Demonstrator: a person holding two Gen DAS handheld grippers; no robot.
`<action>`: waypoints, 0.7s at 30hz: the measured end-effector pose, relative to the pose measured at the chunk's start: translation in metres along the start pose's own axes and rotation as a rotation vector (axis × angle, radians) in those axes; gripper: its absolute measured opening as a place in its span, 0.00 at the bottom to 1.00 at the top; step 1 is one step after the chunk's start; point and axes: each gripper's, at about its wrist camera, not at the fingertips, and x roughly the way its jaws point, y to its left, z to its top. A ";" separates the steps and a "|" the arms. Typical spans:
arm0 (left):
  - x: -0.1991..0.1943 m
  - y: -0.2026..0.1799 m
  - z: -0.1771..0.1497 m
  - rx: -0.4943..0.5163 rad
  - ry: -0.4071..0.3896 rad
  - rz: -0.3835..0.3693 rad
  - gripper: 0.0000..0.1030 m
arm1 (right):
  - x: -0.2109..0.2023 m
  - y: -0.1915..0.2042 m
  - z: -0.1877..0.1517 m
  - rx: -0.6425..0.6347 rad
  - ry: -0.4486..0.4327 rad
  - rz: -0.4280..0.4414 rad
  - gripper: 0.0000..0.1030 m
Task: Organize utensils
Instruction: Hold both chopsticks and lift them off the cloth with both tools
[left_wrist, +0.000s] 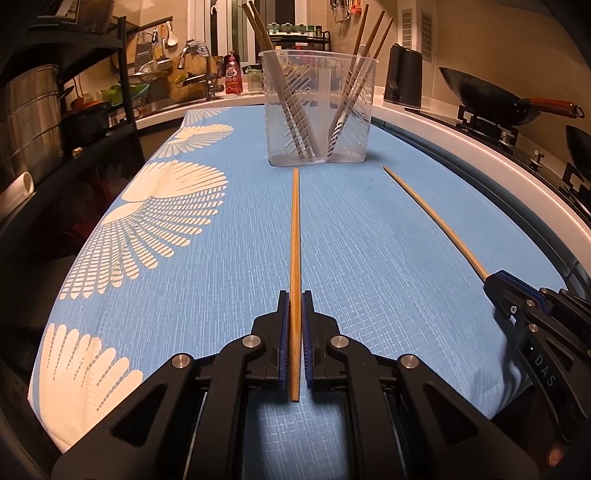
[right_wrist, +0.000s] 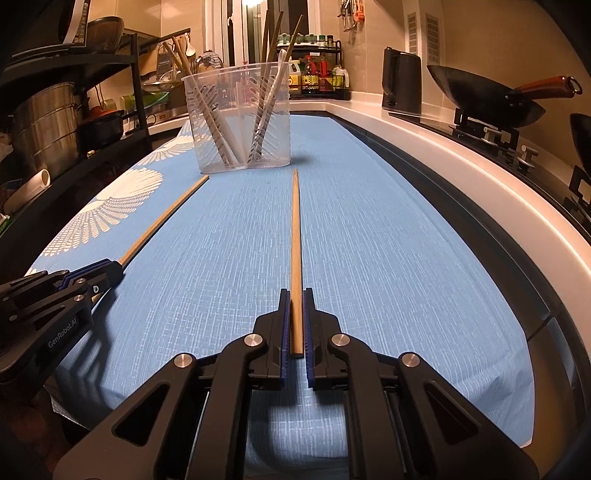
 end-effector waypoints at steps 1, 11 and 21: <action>0.000 0.000 0.000 -0.001 0.000 -0.001 0.07 | 0.000 0.000 0.000 0.000 0.000 0.001 0.07; 0.003 -0.003 0.001 0.000 -0.004 0.000 0.07 | 0.000 0.000 0.000 -0.002 0.000 0.000 0.08; 0.004 -0.006 0.004 0.015 -0.008 0.006 0.07 | 0.000 0.000 0.000 -0.005 -0.001 -0.002 0.08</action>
